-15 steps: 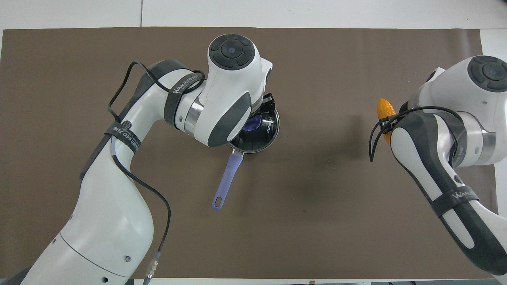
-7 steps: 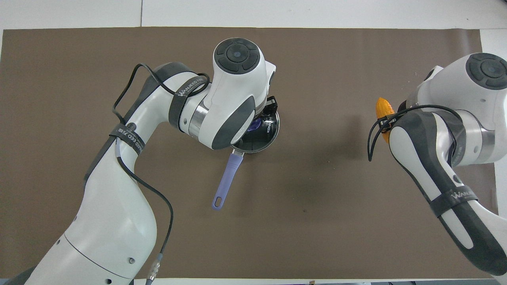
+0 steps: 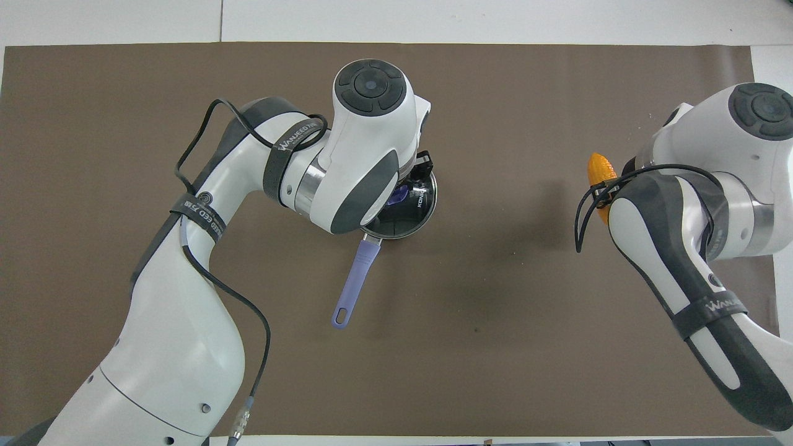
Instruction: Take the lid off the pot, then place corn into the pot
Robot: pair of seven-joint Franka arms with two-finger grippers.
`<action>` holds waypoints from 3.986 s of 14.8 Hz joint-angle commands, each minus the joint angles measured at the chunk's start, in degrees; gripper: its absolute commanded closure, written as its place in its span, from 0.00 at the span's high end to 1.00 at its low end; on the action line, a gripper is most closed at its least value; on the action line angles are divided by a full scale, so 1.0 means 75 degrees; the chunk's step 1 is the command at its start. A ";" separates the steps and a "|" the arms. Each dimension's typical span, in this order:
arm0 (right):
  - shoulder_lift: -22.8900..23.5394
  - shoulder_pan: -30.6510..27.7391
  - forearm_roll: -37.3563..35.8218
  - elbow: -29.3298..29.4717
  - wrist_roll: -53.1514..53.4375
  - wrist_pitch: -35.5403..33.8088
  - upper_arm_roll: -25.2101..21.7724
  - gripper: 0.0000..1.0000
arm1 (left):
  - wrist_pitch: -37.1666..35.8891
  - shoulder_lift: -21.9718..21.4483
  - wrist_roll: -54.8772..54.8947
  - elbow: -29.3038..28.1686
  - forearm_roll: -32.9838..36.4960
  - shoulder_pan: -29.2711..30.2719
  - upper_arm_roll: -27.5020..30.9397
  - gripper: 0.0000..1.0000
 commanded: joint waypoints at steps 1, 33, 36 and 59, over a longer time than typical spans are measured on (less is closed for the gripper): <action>0.0045 -0.0010 0.0198 0.0062 0.0067 -0.0045 0.0017 0.00 | 0.0003 -0.0111 -0.0149 -0.0160 0.0088 -0.0198 0.0133 0.31; 0.2576 0.4139 0.0983 0.2862 0.5586 0.1021 0.0064 0.00 | 0.2051 -0.3744 0.6858 -0.5618 0.0135 0.4477 0.0204 0.00; 0.2588 0.3975 0.0598 0.2944 0.5540 0.1033 0.0064 0.00 | 0.2743 -0.3733 0.6941 -0.6263 0.0159 0.4559 0.0204 0.00; -0.0622 0.1106 0.0362 0.2968 0.2471 -0.2925 -0.0029 1.00 | -0.0158 -0.3801 0.6976 -0.3735 0.0463 0.4536 -0.0018 1.00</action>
